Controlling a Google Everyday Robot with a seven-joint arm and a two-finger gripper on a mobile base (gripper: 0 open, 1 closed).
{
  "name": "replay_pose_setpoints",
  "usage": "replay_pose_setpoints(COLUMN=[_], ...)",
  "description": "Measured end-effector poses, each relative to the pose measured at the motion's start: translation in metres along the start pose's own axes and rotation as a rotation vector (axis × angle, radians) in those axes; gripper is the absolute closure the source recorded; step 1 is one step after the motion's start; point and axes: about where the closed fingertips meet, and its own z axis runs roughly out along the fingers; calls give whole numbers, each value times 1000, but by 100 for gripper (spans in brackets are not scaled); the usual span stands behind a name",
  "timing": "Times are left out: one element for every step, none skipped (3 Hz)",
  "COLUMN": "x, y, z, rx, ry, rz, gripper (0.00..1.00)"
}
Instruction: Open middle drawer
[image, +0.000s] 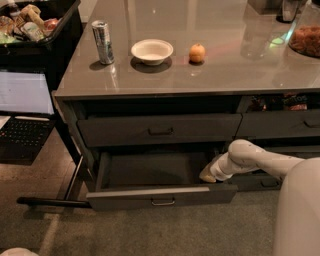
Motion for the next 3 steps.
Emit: replay_pose_setpoints(x=[2,2,4], y=[2,3,10], z=[-1,-5,-11], rx=[-33,-94,-175], ry=[-18,-36,-39], rz=[-10,-42,-68], gripper=[34,11,0])
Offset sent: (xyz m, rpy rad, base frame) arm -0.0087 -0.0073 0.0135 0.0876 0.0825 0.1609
